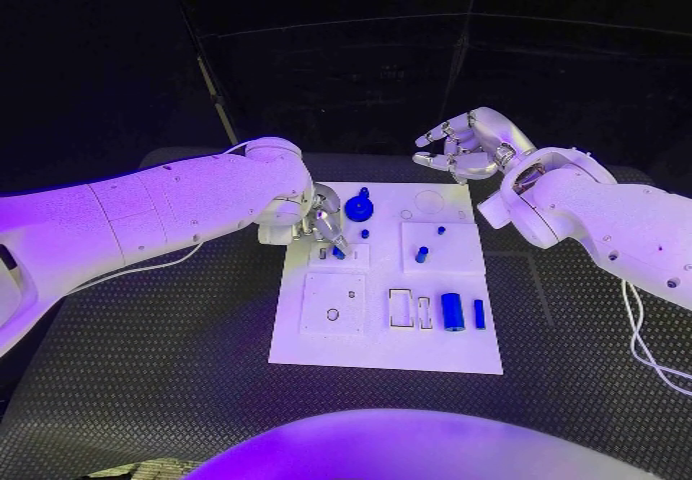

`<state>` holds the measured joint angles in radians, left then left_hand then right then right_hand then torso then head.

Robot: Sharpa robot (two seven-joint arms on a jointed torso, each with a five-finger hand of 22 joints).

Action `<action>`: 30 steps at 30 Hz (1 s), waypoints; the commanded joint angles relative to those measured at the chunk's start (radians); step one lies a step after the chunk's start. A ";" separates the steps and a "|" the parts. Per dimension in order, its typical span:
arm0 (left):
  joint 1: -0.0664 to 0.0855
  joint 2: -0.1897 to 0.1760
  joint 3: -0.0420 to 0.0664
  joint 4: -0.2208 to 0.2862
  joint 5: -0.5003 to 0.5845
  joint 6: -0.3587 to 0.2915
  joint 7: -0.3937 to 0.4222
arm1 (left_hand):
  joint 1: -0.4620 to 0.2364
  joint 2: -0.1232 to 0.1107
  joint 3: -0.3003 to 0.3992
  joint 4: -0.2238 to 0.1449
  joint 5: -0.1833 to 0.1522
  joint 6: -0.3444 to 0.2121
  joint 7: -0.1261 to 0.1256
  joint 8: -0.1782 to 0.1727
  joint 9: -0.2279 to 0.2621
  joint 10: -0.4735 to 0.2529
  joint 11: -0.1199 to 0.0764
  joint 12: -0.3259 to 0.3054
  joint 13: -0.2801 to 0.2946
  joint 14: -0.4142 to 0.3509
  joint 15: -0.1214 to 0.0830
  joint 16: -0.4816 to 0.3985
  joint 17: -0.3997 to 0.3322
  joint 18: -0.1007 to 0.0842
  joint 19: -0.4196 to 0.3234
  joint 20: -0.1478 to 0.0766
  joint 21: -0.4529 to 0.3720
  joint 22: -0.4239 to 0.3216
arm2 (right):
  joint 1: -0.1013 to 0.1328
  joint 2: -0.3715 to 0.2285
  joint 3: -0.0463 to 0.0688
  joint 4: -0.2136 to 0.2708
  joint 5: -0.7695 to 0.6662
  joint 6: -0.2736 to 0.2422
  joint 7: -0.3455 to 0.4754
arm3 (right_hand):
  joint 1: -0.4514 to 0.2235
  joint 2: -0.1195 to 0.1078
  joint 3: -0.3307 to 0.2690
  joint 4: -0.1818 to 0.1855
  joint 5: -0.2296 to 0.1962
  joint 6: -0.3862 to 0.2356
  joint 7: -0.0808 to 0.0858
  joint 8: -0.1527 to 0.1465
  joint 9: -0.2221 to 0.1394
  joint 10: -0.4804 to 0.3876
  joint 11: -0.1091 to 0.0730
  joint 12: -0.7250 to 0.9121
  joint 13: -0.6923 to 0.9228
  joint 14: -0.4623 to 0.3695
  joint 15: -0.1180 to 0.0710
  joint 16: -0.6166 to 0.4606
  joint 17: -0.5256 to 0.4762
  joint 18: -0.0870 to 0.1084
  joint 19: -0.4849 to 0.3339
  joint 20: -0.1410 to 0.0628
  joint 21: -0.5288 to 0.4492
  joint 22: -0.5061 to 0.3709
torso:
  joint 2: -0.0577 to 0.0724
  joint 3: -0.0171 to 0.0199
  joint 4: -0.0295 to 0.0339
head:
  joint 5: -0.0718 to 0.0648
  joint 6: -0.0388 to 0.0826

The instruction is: Assemble the parts on the task board

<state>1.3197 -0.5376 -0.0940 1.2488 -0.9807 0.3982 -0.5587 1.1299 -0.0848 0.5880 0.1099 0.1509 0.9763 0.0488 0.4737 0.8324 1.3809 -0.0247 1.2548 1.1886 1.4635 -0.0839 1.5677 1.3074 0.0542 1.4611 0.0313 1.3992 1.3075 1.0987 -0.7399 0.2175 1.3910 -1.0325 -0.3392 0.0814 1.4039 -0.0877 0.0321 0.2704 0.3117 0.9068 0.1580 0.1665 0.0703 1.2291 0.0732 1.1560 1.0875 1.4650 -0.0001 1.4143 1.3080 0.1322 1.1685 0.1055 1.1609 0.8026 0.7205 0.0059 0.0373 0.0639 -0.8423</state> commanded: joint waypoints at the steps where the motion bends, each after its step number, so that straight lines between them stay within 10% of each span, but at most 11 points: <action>1: -0.006 0.002 -0.007 -0.006 -0.016 0.016 -0.015 | 0.003 0.019 0.100 -0.106 0.001 -0.003 -0.006 0.006 0.003 0.004 -0.003 0.004 -0.001 0.107 0.002 0.003 0.263 -0.005 0.002 0.000 0.004 0.102 | 0.002 0.001 0.001 0.002 -0.001 0.005 0.007 | -0.008 0.002 -0.005 -0.001 0.007 -0.007 0.002 0.004 -0.001 -0.008 0.000 0.003 0.000 0.045 -0.003 -0.005 0.006 0.010 -0.005 0.000 -0.005 -0.001 | 0.000 0.0000 -0.0003 | -0.001 -0.001; 30: -0.008 0.011 -0.026 -0.007 -0.016 0.064 -0.015 | -0.014 0.040 0.075 -0.097 -0.006 0.005 -0.010 0.014 0.011 0.007 -0.006 0.010 0.004 0.107 0.001 0.003 0.263 -0.006 0.005 -0.001 0.007 0.106 | 0.002 0.001 0.000 0.001 -0.001 0.008 0.006 | -0.008 0.002 -0.005 -0.001 0.007 -0.007 0.002 0.004 -0.001 -0.008 0.000 0.003 0.000 0.045 -0.003 -0.005 0.006 0.010 -0.005 0.000 -0.005 -0.001 | 0.000 0.0005 0.0000 | -0.001 -0.003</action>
<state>1.3266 -0.5276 -0.1081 1.2417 -0.9859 0.4084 -0.5552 1.1093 -0.0642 0.5797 0.1016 0.1478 0.9809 0.0424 0.4814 0.8410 1.3852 -0.0282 1.2587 1.1922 1.4635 -0.0838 1.5677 1.3074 0.0541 1.4611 0.0313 1.3992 1.3074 1.0986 -0.7395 0.2174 1.3907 -1.0325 -0.3363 0.0814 1.4039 -0.0877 0.0321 0.2704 0.3117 0.9069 0.1580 0.1665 0.0703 1.2291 0.0732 1.1560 1.0875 1.4650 -0.0001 1.4143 1.3077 0.1322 1.1685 0.1055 1.1610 0.8028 0.7202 0.0062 0.0368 0.0634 -0.8449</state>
